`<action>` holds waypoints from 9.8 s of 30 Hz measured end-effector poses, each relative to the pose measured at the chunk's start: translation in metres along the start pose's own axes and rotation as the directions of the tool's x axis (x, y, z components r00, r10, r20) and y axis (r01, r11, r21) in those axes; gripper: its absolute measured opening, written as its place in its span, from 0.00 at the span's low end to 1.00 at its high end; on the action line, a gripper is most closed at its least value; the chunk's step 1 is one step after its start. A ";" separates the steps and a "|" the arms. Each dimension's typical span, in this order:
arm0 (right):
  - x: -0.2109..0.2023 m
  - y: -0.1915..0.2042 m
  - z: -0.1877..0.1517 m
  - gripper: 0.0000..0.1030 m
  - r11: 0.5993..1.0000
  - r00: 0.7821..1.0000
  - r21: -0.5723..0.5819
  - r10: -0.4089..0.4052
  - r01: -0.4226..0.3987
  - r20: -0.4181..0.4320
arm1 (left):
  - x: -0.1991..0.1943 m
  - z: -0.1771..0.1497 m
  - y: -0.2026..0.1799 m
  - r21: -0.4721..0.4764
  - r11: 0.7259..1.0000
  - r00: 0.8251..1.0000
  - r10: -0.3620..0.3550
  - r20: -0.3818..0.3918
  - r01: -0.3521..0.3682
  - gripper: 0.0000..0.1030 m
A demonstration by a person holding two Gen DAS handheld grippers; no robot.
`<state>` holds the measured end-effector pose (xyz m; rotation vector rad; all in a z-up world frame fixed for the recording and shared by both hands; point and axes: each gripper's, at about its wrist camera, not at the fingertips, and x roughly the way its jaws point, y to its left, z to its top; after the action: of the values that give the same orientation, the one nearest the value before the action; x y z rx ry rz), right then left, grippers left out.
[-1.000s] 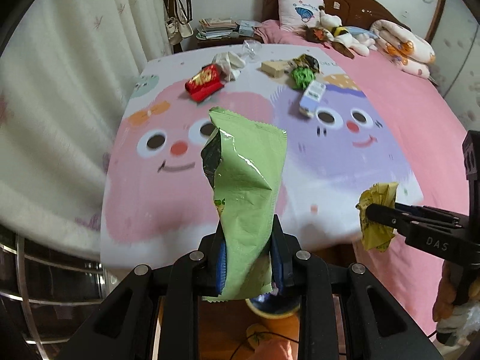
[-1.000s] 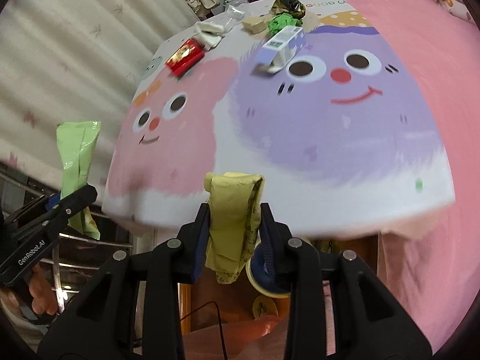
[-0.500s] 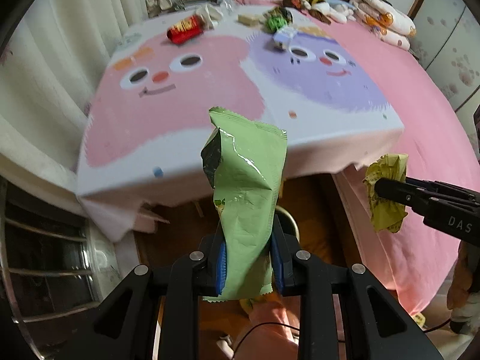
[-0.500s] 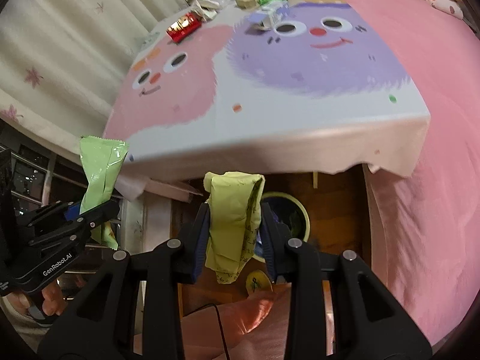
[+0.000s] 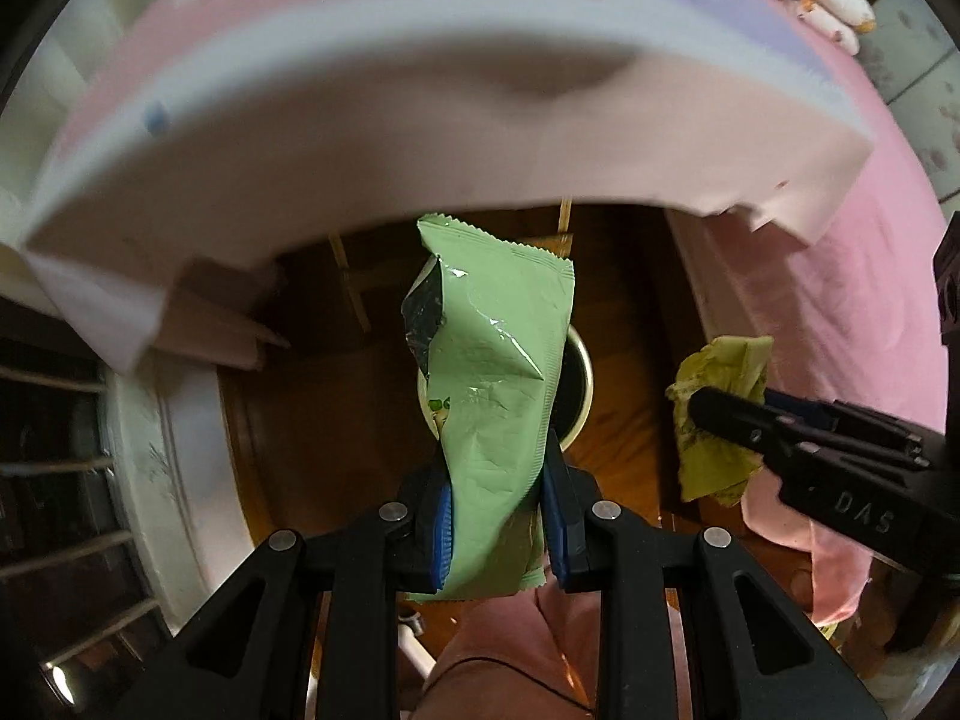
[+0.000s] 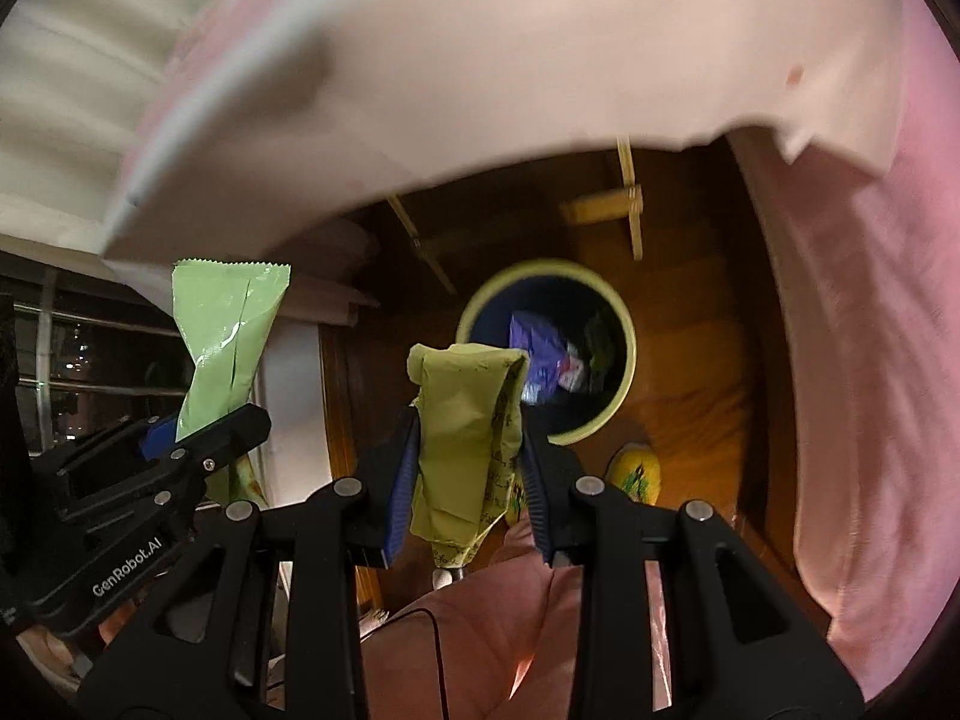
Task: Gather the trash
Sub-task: 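Carry the yellow cloth and green bag over the blue bin and open both tools, then raise both open tools back toward the table, then grasp the white-and-blue box with the left tool, then grasp the crumpled green paper with the right tool while the left tool holds the white box, then carry the green paper and white box over the bin and open both tools, then raise both open tools back toward the table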
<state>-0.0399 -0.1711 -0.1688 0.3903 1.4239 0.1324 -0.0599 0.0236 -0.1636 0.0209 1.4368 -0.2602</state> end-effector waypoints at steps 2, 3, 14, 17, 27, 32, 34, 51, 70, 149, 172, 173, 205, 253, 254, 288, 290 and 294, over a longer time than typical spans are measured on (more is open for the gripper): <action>0.026 -0.009 -0.002 0.28 1.000 1.000 0.007 0.002 -0.001 -0.025 | 0.027 -0.003 -0.002 -0.008 1.000 1.000 -0.008 -0.020 0.008 0.23; 0.037 -0.013 -0.003 0.28 1.000 1.000 0.005 0.003 -0.003 -0.030 | 0.037 -0.003 -0.002 -0.009 1.000 1.000 -0.009 -0.026 0.009 0.23; 0.143 -0.055 0.002 0.28 0.998 0.996 -0.022 -0.052 0.050 -0.079 | 0.169 0.016 -0.006 -0.033 0.999 0.997 -0.017 -0.079 0.014 0.24; 0.161 -0.064 0.009 0.29 0.998 0.995 -0.021 -0.060 0.059 -0.081 | 0.198 0.021 -0.011 -0.029 1.000 0.996 -0.015 -0.085 0.013 0.29; 0.206 -0.085 0.017 0.45 0.996 0.991 0.014 -0.083 0.085 -0.102 | 0.243 0.019 0.004 -0.052 0.999 0.993 -0.011 -0.115 0.005 0.66; 0.205 -0.083 0.019 0.49 0.997 0.993 0.010 -0.075 0.077 -0.093 | 0.233 0.015 0.019 -0.060 0.998 0.995 -0.008 -0.099 0.002 0.77; 0.202 -0.081 0.019 0.50 0.997 0.993 0.005 -0.082 0.082 -0.089 | 0.226 0.015 0.022 -0.063 0.998 0.996 0.000 -0.091 -0.006 0.77; 0.054 -0.032 0.030 0.50 0.998 0.999 0.061 -0.030 0.028 0.035 | 0.054 0.037 0.014 -0.017 1.000 0.995 0.025 0.092 -0.024 0.77; -0.164 0.042 0.037 0.50 0.999 0.959 0.041 -0.009 -0.002 0.282 | -0.184 0.064 -0.008 0.048 0.996 0.951 0.054 0.306 -0.072 0.76; -0.065 0.023 0.552 0.50 0.973 0.976 -0.193 0.156 -0.126 0.150 | -0.022 0.523 -0.044 -0.210 0.978 0.985 0.030 0.172 0.007 0.34; -0.019 0.057 0.582 0.36 0.976 0.977 -0.154 0.173 -0.154 0.123 | -0.077 0.457 0.065 -0.487 0.873 0.964 0.142 0.224 -0.015 0.33; -0.021 0.058 0.581 0.36 0.975 0.977 -0.163 0.172 -0.151 0.125 | -0.082 0.452 0.066 -0.488 0.873 0.964 0.143 0.226 -0.016 0.33; -0.141 0.127 0.244 0.35 0.973 0.958 -0.196 0.171 -0.126 0.232 | -0.191 0.215 0.075 -0.162 0.986 0.934 0.024 0.356 0.037 0.33; 0.195 -0.042 0.031 0.42 0.996 0.991 -0.065 -0.069 0.062 -0.114 | 0.195 0.048 0.023 -0.094 0.994 0.998 -0.063 -0.027 0.060 0.40; 0.199 -0.044 0.033 0.45 0.996 0.991 -0.066 -0.065 0.057 -0.117 | 0.201 0.047 0.022 -0.094 0.994 0.998 -0.059 -0.031 0.055 0.46; -0.029 0.035 0.040 0.55 1.000 0.992 -0.025 -0.012 0.015 0.123 | -0.041 0.053 0.025 -0.027 0.999 0.988 -0.012 0.154 0.016 0.72; -0.050 0.044 0.041 0.55 0.999 0.991 -0.024 -0.018 0.021 0.136 | -0.067 0.056 0.024 -0.021 1.000 0.983 -0.014 0.183 0.018 0.72; -0.088 0.061 0.043 0.55 0.999 0.983 -0.031 -0.015 0.021 0.182 | -0.116 0.062 0.022 -0.008 1.000 0.974 -0.005 0.227 0.007 0.72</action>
<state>-0.0031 -0.1509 -0.0614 0.3538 1.2435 0.1025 -0.0083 0.0538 -0.0445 -0.0195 1.2108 -0.2528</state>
